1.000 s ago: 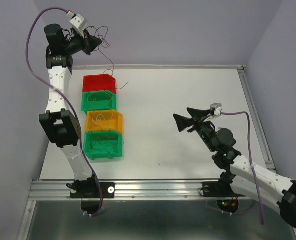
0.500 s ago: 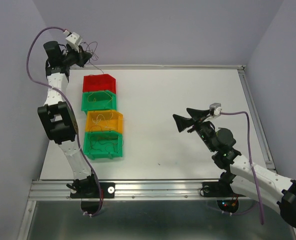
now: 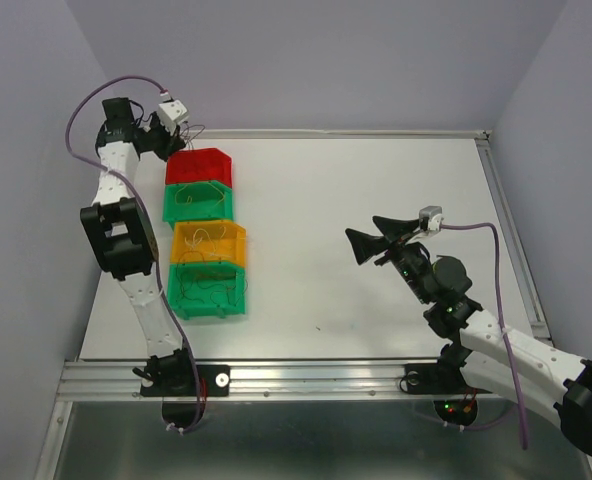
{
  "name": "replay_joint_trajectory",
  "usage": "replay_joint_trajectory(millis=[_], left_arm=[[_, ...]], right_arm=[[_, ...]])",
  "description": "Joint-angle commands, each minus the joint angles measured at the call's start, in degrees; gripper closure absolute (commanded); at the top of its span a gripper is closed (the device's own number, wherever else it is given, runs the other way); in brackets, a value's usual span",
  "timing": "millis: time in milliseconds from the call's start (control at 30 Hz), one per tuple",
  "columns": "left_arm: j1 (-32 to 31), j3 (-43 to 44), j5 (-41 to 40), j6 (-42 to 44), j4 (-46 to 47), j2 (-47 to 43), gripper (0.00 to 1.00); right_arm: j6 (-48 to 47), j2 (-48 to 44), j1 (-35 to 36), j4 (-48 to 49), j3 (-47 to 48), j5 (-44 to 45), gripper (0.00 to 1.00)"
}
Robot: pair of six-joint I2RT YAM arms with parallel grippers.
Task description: Untangle the cables
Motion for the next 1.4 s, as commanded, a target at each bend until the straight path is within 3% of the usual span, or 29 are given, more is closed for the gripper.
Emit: replay_joint_trajectory(millis=[0, 167, 633, 733, 867, 1000, 1167, 1367], left_arm=[[-1.36, 9.31, -5.26, 12.6, -15.03, 4.86, 1.0], [-6.19, 18.74, -16.76, 18.22, -25.41, 14.79, 1.0], [-8.66, 16.38, -24.35, 18.06, -23.49, 14.72, 1.0], [-8.31, 14.01, -23.92, 16.3, -19.81, 11.39, 0.82], [-8.31, 14.0, -25.23, 14.89, -17.51, 8.57, 0.75], [-8.13, 15.32, -27.34, 15.32, -19.35, 7.51, 0.58], [-7.52, 15.24, -29.01, 17.08, -21.73, 6.46, 0.49], [-6.55, 15.5, -29.19, 17.26, -22.69, 4.79, 0.46]], right_arm=[[0.07, -0.29, 0.53, 3.04, -0.35, -0.05, 0.07], [0.07, -0.29, 0.62, 2.96, -0.35, 0.03, 0.07], [0.24, 0.42, 0.53, 2.96, -0.08, -0.67, 0.08], [0.33, 0.5, 0.44, 2.96, 0.0, -0.67, 0.08], [0.16, 0.86, 0.53, 2.96, 0.01, -0.76, 0.08], [0.24, 1.12, 0.53, 2.96, 0.18, -0.93, 0.08], [0.33, 0.95, 0.53, 3.04, 0.18, -1.02, 0.08], [0.33, 1.03, 0.62, 2.96, 0.18, -1.11, 0.08]])
